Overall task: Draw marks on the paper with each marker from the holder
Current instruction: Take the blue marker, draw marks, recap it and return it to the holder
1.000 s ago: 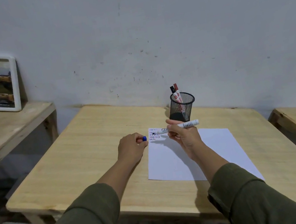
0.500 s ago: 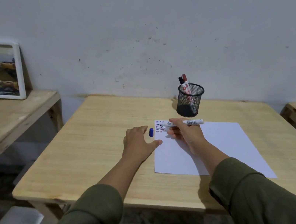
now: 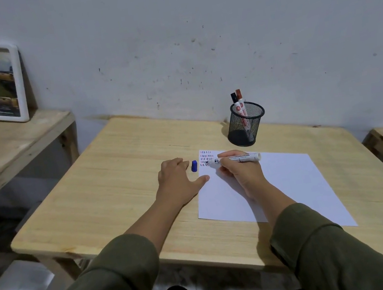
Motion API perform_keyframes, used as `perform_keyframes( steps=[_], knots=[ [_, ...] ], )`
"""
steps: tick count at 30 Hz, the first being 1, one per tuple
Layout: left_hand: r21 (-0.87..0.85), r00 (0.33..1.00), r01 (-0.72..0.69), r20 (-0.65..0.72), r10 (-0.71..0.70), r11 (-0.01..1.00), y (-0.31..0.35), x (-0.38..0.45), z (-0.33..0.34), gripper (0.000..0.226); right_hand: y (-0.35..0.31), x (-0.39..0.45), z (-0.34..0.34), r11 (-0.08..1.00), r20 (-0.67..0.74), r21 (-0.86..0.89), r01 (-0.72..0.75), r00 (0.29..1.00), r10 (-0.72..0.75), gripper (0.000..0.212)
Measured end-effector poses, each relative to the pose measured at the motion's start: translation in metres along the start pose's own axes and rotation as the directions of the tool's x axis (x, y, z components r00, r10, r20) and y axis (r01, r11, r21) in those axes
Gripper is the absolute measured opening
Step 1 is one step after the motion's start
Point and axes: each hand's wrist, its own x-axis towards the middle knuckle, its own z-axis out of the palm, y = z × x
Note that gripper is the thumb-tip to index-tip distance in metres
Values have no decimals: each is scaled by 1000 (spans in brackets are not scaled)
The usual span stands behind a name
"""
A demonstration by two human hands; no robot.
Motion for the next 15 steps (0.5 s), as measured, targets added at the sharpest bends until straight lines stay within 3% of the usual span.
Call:
perform_keyframes(
  steps=[6,15],
  knots=[
    [0,1000,2,5,-2,1000,0,0,0,73,-1,-1,2,1000,-48,5,13,999,-13,11],
    [6,1000,2,5,-3,1000,0,0,0,74,2,0,2,991,-105,-124,54,992,-67,8]
  ],
)
